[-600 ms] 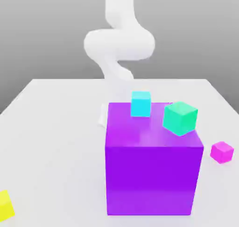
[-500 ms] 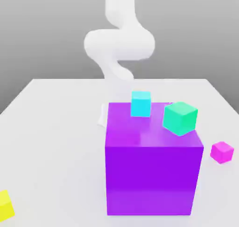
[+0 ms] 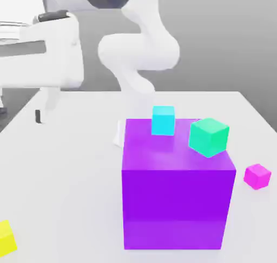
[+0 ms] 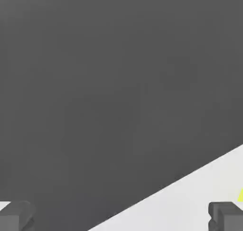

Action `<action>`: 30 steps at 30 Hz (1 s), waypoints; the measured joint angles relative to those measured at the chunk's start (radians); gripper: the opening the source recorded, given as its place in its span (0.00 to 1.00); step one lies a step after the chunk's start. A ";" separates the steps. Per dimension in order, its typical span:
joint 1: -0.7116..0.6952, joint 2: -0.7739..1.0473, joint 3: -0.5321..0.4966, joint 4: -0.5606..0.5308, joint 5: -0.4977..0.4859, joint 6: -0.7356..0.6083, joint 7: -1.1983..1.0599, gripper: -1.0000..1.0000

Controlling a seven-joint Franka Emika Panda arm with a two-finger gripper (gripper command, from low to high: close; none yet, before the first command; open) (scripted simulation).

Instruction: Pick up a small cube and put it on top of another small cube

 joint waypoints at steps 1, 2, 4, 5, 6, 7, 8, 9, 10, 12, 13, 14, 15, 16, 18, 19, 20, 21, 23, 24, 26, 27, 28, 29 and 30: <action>-0.015 0.036 -0.007 0.002 0.008 0.009 0.005 0.50; -0.031 0.073 -0.013 0.004 0.017 0.018 0.009 0.50; -0.050 0.146 -0.022 0.009 0.032 0.037 0.019 0.50; -0.059 0.182 -0.027 0.011 0.040 0.046 0.024 0.50; -0.068 0.218 -0.033 0.013 0.047 0.055 0.030 0.50; -0.077 0.255 -0.039 0.015 0.053 0.064 0.035 0.50; -0.087 0.291 -0.045 0.017 0.060 0.074 0.041 0.50; -0.097 0.327 -0.053 0.019 0.066 0.083 0.047 0.50; -0.108 0.363 -0.059 0.021 0.072 0.092 0.053 0.50; -0.129 0.435 -0.068 0.027 0.086 0.115 0.062 0.50; -0.140 0.472 -0.062 0.033 0.099 0.136 0.056 0.50; -0.152 0.508 -0.050 0.040 0.114 0.160 0.048 0.50; -0.165 0.544 -0.036 0.048 0.129 0.186 0.038 0.50; -0.177 0.580 -0.021 0.057 0.144 0.212 0.028 0.50; -0.186 0.602 -0.011 0.062 0.153 0.229 0.021 0.00; -0.186 0.602 -0.011 0.062 0.153 0.229 0.021 0.00; -0.186 0.602 -0.011 0.062 0.153 0.229 0.021 0.00; -0.186 0.602 -0.011 0.062 0.153 0.229 0.021 0.00; -0.190 0.613 -0.006 0.064 0.158 0.237 0.018 0.00; -0.185 0.601 -0.012 0.061 0.152 0.228 0.022 0.00; -0.168 0.546 -0.035 0.048 0.126 0.186 0.041 0.00; -0.158 0.512 -0.048 0.040 0.111 0.161 0.052 0.00; -0.148 0.477 -0.059 0.032 0.096 0.134 0.064 0.00; -0.134 0.442 -0.054 0.025 0.094 0.107 0.077 0.00; -0.117 0.407 -0.041 0.018 0.098 0.080 0.092 0.00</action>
